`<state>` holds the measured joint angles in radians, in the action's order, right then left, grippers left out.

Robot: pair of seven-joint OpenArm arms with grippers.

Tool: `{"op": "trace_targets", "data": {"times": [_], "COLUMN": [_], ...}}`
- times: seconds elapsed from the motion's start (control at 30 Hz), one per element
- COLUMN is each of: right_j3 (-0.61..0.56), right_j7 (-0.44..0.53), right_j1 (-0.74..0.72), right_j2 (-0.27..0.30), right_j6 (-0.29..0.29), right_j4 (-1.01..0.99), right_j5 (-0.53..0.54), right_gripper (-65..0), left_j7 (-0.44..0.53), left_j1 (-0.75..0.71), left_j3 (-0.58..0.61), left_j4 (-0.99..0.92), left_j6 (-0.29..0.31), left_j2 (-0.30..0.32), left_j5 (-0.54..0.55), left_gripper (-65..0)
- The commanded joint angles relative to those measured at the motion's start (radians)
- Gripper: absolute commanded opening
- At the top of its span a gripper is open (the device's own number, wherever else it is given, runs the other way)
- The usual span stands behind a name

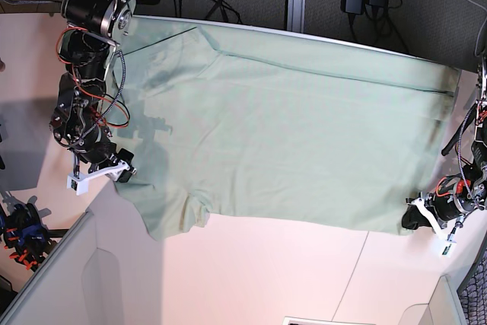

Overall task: Fold the T-shirt properly
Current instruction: 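Lift the hem with both grippers and fold it toward the collar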

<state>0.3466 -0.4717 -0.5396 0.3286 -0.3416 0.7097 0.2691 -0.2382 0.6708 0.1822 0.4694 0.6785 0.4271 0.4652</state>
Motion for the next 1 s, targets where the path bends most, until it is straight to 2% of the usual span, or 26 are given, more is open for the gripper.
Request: {"op": "trace_targets", "data": {"times": [0.0,0.13,0.27,0.5,0.63,0.77,0.97], "right_j3": [0.0,0.0,0.0,0.0,0.0,0.0,0.0], "right_j7": [-0.021,0.004,0.058,0.041,-0.016,-0.052,-0.072], "right_j1": [-0.011,-0.011,-0.012,-0.011,0.003,0.074,0.219], "right_j2": [0.003,0.004,0.004,0.004,0.012,0.031,0.06], "right_j6": [-0.007,-0.006,-0.007,-0.034,-0.053,-0.064,-0.067], "right_j4": [0.011,0.015,0.015,0.059,0.144,0.282,0.475], "right_j5": [0.0,0.0,0.001,0.001,0.022,0.08,0.116], "right_gripper": [-38.1,-55.5,-64.6,-65.0,-65.0,-65.0,-65.0], "left_j7": [0.026,0.034,0.076,0.085,0.079,0.018,-0.148], "left_j1": [0.035,0.035,0.038,0.043,0.041,0.04,-0.035], "left_j3": [-0.003,-0.003,-0.003,-0.003,-0.003,-0.003,-0.003], "left_j4": [0.015,0.015,0.015,0.015,0.015,0.017,0.113], "left_j6": [0.02,0.02,0.02,0.02,0.02,0.02,0.02], "left_j2": [0.014,0.016,0.026,0.051,0.074,0.092,0.121], "left_j5": [0.017,0.018,0.018,0.021,0.021,0.04,0.204], "left_gripper": [-65.0,-65.0,-65.0,-65.0,-65.0,-65.0,-65.0]}}
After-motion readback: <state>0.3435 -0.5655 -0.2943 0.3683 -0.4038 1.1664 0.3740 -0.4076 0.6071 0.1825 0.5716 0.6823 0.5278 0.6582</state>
